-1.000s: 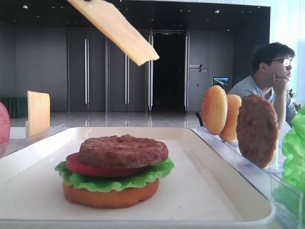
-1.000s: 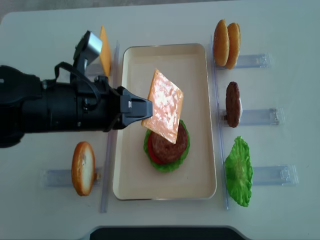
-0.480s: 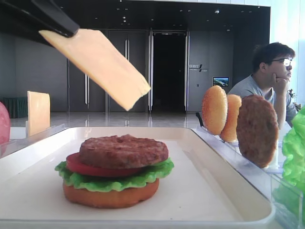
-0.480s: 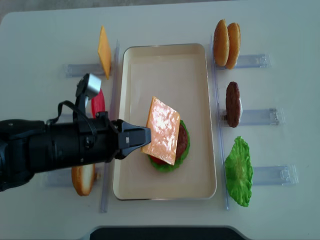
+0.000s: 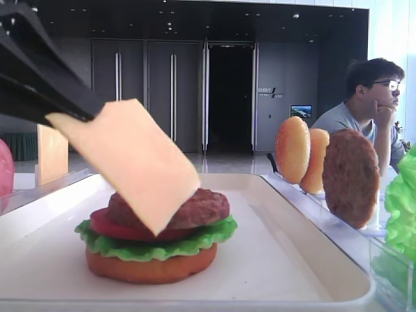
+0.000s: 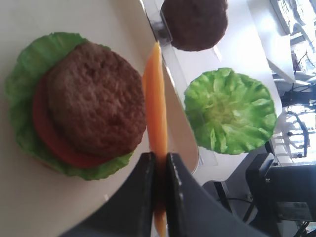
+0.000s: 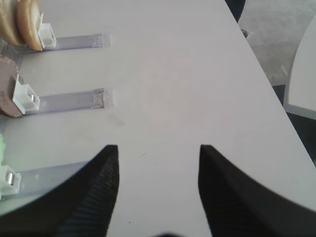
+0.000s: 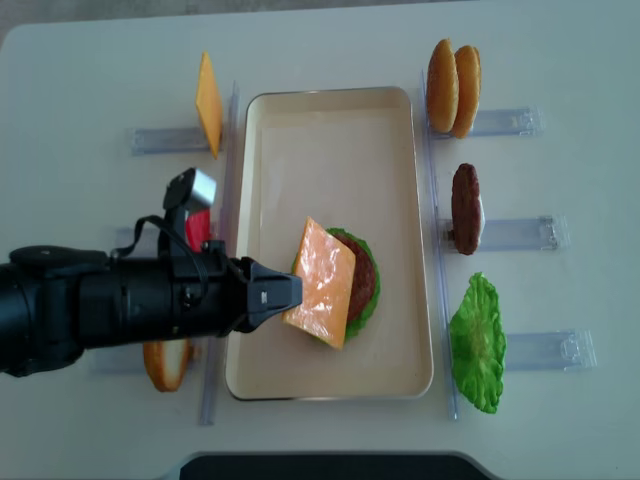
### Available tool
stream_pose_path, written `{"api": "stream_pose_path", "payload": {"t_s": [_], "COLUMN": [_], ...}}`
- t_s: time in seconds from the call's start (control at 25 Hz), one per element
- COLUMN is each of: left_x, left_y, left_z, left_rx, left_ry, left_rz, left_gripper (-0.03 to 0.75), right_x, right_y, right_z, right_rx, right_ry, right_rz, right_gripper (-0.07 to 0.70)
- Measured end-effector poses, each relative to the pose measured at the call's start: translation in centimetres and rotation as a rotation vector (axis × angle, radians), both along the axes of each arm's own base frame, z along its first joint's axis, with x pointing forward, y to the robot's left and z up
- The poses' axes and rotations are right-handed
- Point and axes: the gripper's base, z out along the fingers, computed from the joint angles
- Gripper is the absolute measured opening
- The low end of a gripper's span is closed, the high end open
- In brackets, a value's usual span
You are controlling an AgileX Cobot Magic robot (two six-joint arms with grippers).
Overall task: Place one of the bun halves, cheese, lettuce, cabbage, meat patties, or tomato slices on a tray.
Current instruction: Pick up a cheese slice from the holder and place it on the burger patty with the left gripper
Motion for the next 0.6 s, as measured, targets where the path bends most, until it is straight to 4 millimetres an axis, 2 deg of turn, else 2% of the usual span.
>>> {"api": "stream_pose_path", "payload": {"t_s": [0.2,0.44,0.6], "left_x": [0.4,1.2,1.4], "left_y": [-0.2,-0.8,-0.9], "left_z": [-1.2,-0.2,-0.1], "left_rx": [0.027,-0.016,-0.012], "left_ry": [0.029,-0.006,-0.013], "left_rz": [-0.022,-0.048,-0.045], "left_gripper": [0.03,0.03,0.03], "right_x": [0.0,0.0,0.0], "right_y": [0.0,0.0,0.0], "right_z": [0.0,0.0,0.0], "right_rx": [0.0,0.0,0.0], "right_ry": [0.0,0.0,0.0], "right_rz": [0.0,0.0,0.0], "right_gripper": [0.352,0.352,0.352]}}
